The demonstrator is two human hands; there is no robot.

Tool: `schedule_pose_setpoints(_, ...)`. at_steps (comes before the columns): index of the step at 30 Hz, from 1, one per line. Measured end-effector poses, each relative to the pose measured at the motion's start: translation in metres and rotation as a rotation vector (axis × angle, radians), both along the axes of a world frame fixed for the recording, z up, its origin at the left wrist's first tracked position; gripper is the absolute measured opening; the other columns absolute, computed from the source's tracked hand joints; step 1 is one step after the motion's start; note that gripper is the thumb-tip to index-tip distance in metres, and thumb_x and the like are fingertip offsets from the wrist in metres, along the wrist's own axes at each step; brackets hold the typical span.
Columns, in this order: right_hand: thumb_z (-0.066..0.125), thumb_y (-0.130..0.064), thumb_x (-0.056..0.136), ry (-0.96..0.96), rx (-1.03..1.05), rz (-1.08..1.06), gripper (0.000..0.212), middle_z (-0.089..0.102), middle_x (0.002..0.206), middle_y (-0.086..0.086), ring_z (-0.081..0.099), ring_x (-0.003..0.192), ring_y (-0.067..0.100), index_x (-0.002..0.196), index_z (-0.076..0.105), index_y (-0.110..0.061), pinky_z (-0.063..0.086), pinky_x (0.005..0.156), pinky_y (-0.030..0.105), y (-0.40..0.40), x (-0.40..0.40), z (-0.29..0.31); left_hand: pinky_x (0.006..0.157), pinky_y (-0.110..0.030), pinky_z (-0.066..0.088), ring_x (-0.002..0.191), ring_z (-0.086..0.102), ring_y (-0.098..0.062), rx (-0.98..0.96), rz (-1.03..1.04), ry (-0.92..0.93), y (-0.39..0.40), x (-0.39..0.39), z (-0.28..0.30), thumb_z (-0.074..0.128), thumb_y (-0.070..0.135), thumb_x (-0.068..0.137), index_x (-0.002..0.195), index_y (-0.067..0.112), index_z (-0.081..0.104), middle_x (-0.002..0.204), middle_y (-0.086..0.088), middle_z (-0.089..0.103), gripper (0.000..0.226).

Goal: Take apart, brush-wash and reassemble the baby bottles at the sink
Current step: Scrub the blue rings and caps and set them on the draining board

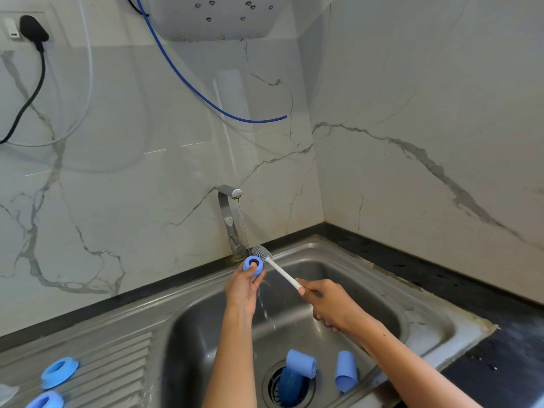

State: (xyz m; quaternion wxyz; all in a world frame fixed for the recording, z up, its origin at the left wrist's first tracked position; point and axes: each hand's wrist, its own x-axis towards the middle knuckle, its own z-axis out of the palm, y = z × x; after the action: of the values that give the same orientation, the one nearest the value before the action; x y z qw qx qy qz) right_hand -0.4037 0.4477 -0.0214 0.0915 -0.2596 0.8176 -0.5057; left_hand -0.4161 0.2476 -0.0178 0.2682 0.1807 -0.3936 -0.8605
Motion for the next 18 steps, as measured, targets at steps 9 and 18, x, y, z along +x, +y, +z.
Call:
schedule_pose_setpoints(9,0.046,-0.034,0.101,0.059,0.049,0.053,0.036,0.047,0.066,-0.002,0.036,0.048,0.006,0.137,0.049,-0.039,0.035,0.043,0.018,0.002,0.004,-0.006,0.09,-0.038,0.049,0.084,0.063,-0.021,0.034,0.191,0.007,-0.002,0.002,-0.006,0.061,0.0,0.088,0.123,-0.008,0.056,0.117,-0.023,0.061,0.036)
schedule_pose_setpoints(18,0.045,-0.032,0.102,0.123,0.082,0.034,0.039,0.055,0.074,0.0,0.042,0.055,0.008,0.14,0.046,-0.035,0.038,0.047,0.017,-0.009,0.002,-0.001,0.088,-0.037,0.052,0.086,0.065,-0.02,0.106,0.092,0.077,0.012,0.007,-0.003,0.063,0.009,0.088,0.1,-0.003,0.061,0.111,-0.019,0.062,0.017)
